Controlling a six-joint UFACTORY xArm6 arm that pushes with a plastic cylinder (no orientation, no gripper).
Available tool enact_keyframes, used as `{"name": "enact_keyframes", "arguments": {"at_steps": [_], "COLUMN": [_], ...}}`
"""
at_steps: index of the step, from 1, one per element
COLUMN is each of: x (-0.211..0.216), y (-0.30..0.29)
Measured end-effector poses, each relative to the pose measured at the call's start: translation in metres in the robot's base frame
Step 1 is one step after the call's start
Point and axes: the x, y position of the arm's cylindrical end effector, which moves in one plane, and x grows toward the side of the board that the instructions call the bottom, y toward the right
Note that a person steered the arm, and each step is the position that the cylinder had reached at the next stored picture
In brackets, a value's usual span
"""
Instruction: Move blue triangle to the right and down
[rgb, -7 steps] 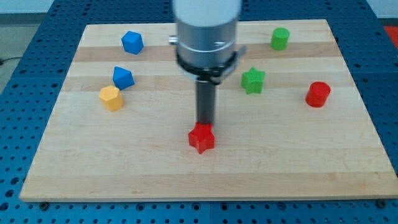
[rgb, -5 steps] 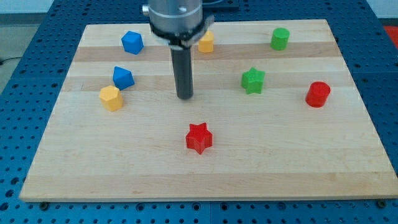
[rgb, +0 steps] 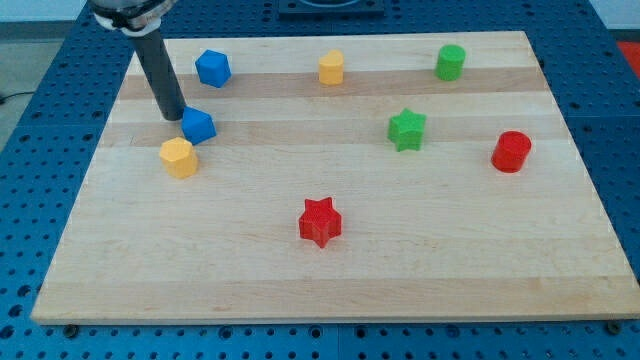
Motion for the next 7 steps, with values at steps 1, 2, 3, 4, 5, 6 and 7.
{"name": "enact_keyframes", "arguments": {"at_steps": [1,2,3,4,5,6,7], "x": [0.007,0.015,0.02,0.023,0.063,0.064,0.069], "y": [0.001,0.011,0.058,0.13,0.183,0.184,0.165]}}
